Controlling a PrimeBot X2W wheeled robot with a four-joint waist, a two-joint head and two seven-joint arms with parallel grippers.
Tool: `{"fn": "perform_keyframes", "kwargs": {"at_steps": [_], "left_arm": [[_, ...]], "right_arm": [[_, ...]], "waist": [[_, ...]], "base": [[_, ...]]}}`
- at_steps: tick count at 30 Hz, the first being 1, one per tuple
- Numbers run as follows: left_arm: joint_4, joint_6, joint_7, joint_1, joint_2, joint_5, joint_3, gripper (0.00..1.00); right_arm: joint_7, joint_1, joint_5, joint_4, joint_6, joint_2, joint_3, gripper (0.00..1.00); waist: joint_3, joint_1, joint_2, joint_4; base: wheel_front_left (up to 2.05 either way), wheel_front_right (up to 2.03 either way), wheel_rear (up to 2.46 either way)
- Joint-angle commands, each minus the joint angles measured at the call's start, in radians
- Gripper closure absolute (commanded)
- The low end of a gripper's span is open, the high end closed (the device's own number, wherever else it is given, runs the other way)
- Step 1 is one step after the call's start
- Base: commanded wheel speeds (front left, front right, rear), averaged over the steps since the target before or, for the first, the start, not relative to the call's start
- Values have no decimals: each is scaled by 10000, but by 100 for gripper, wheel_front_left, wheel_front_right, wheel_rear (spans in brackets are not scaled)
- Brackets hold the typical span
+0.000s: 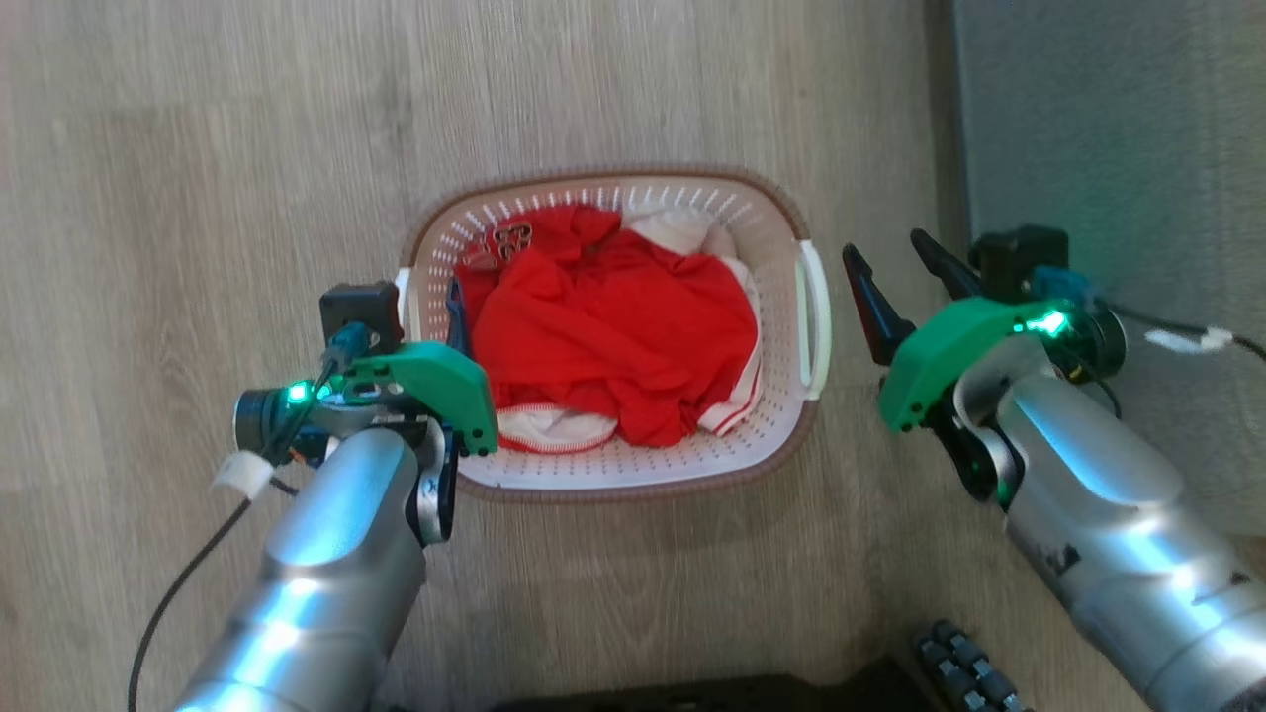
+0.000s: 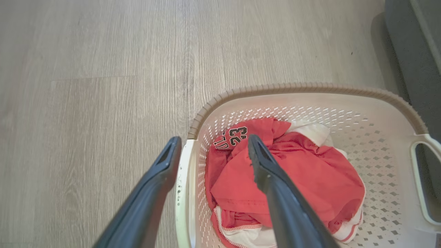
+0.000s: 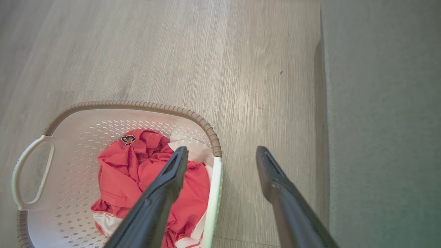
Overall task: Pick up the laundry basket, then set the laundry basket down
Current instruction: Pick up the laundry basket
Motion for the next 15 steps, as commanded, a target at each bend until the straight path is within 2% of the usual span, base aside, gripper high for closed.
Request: {"fn": "perform_keyframes", "kwargs": {"at_steps": [1, 7, 11, 15], "left_arm": [[150, 110, -51, -48, 106, -174, 65, 0], [1083, 383, -51, -656, 106, -445, -516, 0], [1580, 753, -51, -1029, 106, -587, -858, 0], [1889, 826, -51, -1239, 106, -833, -1225, 0]], "right_arm": [[80, 121, 325, -30, 71, 82, 385, 0], [344, -452, 1378, 337, 71, 71, 1276, 0], [365, -819, 1875, 716, 71, 42, 1840, 0], [333, -1030, 2265, 1062, 71, 79, 2344, 0]], "waist": [[360, -4, 0, 92], [779, -4, 0, 177], [1010, -4, 0, 245], [1134, -4, 0, 255]], "base": [[0, 0, 0], [0, 0, 0], [0, 0, 0], [0, 0, 0]]}}
